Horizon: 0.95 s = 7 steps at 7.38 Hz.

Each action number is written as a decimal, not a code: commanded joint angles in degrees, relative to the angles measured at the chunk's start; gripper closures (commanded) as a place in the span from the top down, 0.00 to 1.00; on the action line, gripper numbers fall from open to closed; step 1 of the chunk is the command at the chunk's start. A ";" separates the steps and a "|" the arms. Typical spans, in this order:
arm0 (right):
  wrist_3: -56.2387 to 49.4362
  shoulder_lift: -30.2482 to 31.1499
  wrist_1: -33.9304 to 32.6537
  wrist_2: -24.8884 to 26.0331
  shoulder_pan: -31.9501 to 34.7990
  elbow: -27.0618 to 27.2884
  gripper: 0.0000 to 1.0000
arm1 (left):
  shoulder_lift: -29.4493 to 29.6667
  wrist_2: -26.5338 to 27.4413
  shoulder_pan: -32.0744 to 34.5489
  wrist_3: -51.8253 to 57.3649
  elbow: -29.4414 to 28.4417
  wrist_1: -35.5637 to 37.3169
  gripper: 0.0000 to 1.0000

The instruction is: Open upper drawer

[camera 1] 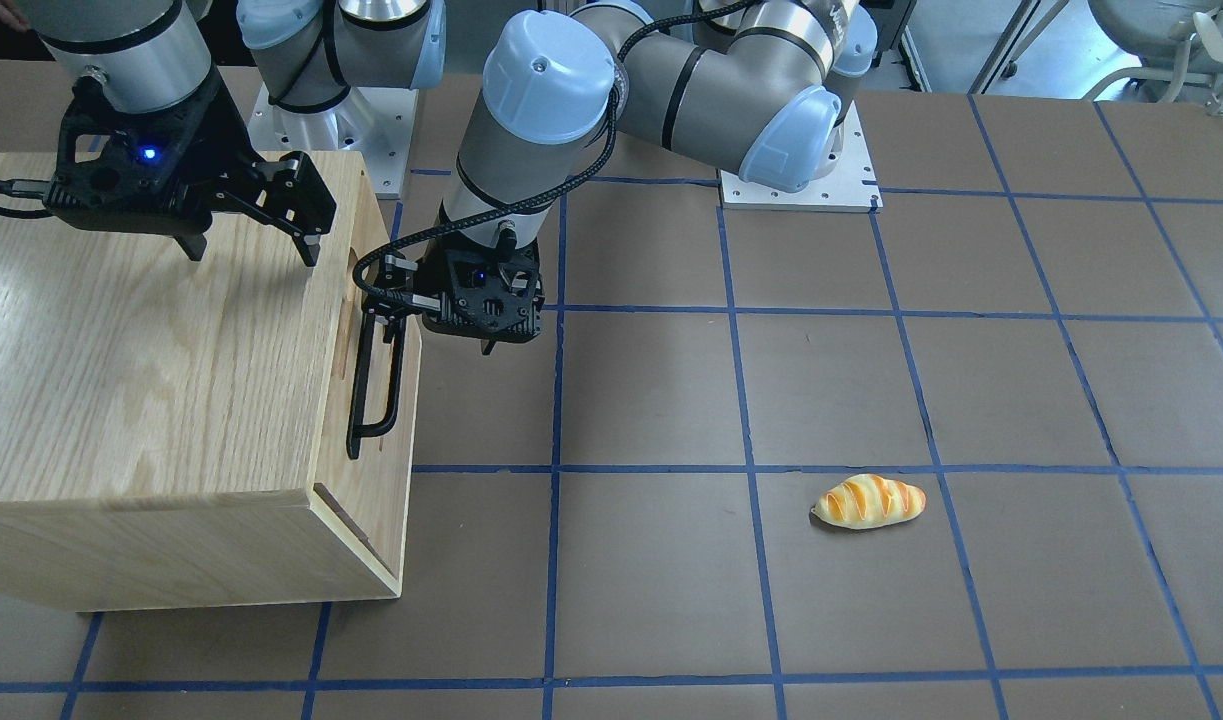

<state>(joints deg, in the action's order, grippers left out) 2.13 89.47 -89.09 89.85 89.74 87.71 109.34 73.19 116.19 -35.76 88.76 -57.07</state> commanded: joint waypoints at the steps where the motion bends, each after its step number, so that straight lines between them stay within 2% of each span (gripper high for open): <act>1: 0.06 0.00 -0.03 -0.02 0.00 0.00 1.00 | 0.69 0.20 0.00 -0.01 0.10 -0.24 1.00; 4: 0.06 0.00 -0.03 -0.02 0.00 0.00 1.00 | 1.32 0.55 0.00 0.08 -0.08 -0.41 1.00; 7: 0.15 0.00 -0.03 -0.02 0.00 0.00 1.00 | 0.96 3.10 -0.09 1.22 -0.17 -0.50 1.00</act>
<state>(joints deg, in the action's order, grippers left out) 2.23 89.47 -89.12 89.82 89.74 87.74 110.38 75.59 116.17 -34.93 88.65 -57.55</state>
